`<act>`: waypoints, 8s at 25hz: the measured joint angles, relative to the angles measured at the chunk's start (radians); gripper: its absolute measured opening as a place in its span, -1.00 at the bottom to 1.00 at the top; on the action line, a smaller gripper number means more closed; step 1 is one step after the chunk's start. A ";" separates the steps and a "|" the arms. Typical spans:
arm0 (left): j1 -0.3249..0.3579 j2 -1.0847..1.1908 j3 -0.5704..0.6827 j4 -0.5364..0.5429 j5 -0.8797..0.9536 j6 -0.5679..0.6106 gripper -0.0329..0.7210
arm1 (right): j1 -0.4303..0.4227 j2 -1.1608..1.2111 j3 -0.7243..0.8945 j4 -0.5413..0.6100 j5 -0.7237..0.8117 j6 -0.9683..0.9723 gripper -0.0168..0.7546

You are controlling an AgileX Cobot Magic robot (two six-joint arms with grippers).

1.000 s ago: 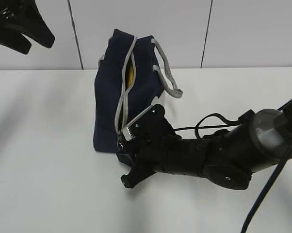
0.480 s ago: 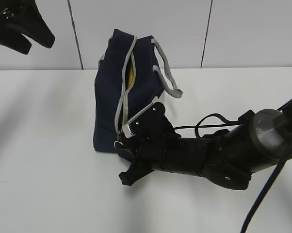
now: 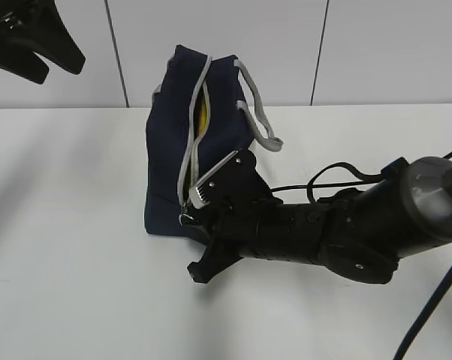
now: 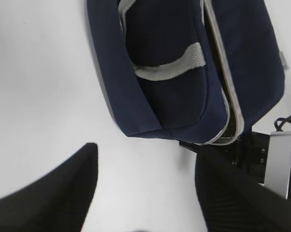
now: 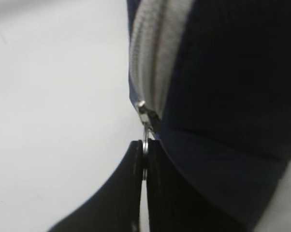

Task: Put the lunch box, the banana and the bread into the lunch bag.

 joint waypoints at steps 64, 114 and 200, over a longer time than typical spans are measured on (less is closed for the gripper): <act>0.000 0.000 0.000 -0.007 -0.012 0.027 0.26 | -0.008 -0.262 -0.241 -0.735 0.270 0.602 -1.00; 0.000 0.000 0.000 -0.071 -0.031 0.065 0.26 | -0.140 -0.308 -0.456 -1.352 0.093 1.450 -1.00; -0.030 0.289 0.001 -0.397 -0.070 0.509 -0.90 | -0.144 -0.219 -0.583 -1.348 0.209 1.522 -1.00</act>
